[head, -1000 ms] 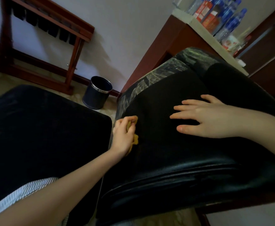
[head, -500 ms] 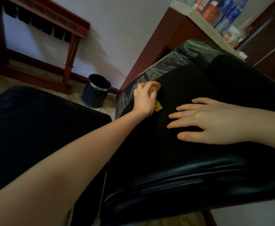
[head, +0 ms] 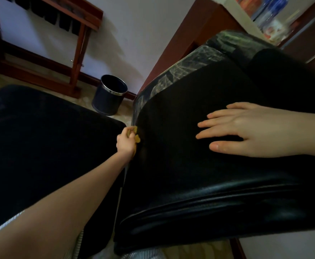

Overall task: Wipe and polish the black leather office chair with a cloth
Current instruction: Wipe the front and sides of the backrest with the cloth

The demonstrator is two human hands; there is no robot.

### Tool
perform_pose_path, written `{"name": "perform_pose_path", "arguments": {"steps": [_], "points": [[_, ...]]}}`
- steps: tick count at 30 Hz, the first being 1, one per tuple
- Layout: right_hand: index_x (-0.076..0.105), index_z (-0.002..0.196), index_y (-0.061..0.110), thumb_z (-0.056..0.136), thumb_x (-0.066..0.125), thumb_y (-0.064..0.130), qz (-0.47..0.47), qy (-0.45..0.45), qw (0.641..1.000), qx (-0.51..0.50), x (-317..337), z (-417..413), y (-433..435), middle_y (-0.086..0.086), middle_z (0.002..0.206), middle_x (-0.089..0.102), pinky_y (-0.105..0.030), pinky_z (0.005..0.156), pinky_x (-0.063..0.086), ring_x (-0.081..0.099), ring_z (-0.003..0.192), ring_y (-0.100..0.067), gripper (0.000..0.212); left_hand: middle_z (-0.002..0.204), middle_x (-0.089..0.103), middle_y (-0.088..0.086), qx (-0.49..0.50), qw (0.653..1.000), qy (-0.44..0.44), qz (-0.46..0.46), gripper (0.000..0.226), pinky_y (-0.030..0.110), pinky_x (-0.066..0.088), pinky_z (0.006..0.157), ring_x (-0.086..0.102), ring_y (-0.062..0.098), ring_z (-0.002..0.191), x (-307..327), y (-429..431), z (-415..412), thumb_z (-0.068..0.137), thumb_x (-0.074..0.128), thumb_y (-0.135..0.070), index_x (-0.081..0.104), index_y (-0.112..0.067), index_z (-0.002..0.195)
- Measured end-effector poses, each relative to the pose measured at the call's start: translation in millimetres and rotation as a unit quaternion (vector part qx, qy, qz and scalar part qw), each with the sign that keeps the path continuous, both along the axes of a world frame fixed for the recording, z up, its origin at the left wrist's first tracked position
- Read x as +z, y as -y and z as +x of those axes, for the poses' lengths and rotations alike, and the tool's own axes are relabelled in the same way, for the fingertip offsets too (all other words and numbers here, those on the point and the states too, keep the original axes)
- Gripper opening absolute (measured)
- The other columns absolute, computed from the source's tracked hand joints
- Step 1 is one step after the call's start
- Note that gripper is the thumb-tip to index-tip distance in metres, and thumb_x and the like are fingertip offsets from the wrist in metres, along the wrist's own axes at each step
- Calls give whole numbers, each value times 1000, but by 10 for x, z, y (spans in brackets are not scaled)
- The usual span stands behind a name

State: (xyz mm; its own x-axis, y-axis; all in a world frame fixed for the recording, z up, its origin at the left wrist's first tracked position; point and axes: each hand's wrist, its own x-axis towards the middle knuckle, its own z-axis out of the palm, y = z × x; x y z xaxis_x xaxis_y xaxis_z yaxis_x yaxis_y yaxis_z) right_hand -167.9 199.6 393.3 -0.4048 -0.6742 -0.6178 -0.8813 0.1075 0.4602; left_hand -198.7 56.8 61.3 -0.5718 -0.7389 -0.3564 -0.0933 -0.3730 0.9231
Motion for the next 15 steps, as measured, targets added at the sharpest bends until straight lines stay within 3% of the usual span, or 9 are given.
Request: {"name": "perform_pose_path", "arguments": {"steps": [3,7,12,15], "points": [[22,137,55,86,19,61,6,-6,1000,-1,-3,12,-9,32,149,10,-23,111,-7,-3,136,11,52,112,61,12,9,998,-31,47,21,41,47,96,59,29,102,-54,-188,171,96,43,-13,60,-23,104],[23,137,54,88,22,59,16,-13,1000,-4,4,32,10,30,150,12,-24,112,-5,-1,137,10,50,104,65,11,24,995,-40,92,23,43,48,96,61,33,101,7,-340,326,92,45,-10,62,-24,98],[23,138,52,91,24,56,26,-15,1000,-3,21,66,13,28,150,13,-26,113,-5,-1,134,11,48,109,61,15,6,997,-50,57,24,46,48,95,62,27,91,170,-525,598,94,45,-15,62,-27,105],[22,139,52,92,25,55,32,-23,999,-1,34,80,18,28,151,12,-25,113,-4,0,137,9,47,117,57,16,-19,998,-59,7,27,47,49,94,61,32,99,348,-633,723,93,46,-23,60,-31,114]]}}
